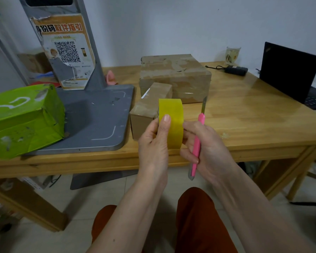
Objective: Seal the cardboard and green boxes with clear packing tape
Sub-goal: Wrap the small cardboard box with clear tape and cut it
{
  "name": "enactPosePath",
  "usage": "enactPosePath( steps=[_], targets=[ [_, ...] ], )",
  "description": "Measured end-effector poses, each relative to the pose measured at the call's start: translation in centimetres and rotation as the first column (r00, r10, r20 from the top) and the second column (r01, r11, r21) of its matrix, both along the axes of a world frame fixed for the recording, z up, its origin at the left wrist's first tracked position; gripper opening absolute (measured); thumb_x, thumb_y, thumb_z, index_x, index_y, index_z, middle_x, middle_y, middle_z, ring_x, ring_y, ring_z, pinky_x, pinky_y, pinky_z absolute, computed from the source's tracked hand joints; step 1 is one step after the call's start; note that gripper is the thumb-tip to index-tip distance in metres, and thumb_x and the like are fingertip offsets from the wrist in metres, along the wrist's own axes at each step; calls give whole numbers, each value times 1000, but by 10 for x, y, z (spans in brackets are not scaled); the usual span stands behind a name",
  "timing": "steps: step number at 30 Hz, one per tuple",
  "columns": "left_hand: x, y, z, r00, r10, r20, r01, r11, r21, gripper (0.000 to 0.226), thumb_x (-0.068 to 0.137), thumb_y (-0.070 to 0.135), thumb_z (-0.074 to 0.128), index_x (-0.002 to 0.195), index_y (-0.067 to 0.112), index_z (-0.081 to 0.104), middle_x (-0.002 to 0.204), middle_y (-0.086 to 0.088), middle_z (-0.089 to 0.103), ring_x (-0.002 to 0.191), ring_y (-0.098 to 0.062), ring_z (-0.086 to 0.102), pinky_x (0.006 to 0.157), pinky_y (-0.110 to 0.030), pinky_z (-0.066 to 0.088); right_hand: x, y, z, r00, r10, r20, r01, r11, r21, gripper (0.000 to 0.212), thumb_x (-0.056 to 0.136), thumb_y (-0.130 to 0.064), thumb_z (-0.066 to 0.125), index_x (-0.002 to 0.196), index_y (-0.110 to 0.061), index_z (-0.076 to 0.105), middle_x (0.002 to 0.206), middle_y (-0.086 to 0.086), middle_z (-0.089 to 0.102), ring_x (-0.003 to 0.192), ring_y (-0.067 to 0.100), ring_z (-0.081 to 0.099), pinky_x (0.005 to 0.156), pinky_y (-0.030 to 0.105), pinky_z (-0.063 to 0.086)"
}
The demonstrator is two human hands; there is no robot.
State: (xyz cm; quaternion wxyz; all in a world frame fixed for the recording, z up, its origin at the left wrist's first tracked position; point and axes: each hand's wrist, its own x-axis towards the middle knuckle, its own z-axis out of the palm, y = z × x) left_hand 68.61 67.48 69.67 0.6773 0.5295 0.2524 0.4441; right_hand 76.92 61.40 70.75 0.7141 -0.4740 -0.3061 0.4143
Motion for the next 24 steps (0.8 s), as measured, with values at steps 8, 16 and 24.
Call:
enactPosePath(
  steps=[8,16,24],
  targets=[
    [1,-1,-2,1000,-5,-14,4,1000,-29,38,84,50,59,95,16,72,89,-3,71,88,-18,65,97,-50,48,4,3,-9,1000,17,-18,-17,1000,-18,21,90,7,36,90,9,56,47,-10,45,42,7,31,39,23,14],
    [0,6,1,995,-87,-48,74,974,-216,35,94,42,57,105,12,71,107,-17,71,103,-32,67,100,-56,47,17,-1,-4,996,17,84,-9,995,-104,36,94,-30,54,105,3,64,95,15,65,67,17,53,32,15,25],
    [4,6,-1,994,-76,-83,46,950,-310,23,98,41,53,105,24,68,102,-4,72,95,-23,66,94,-56,50,24,-4,-4,813,-276,514,319,948,4,18,81,-2,73,94,-15,74,85,2,75,82,12,71,75,24,57]
  ],
)
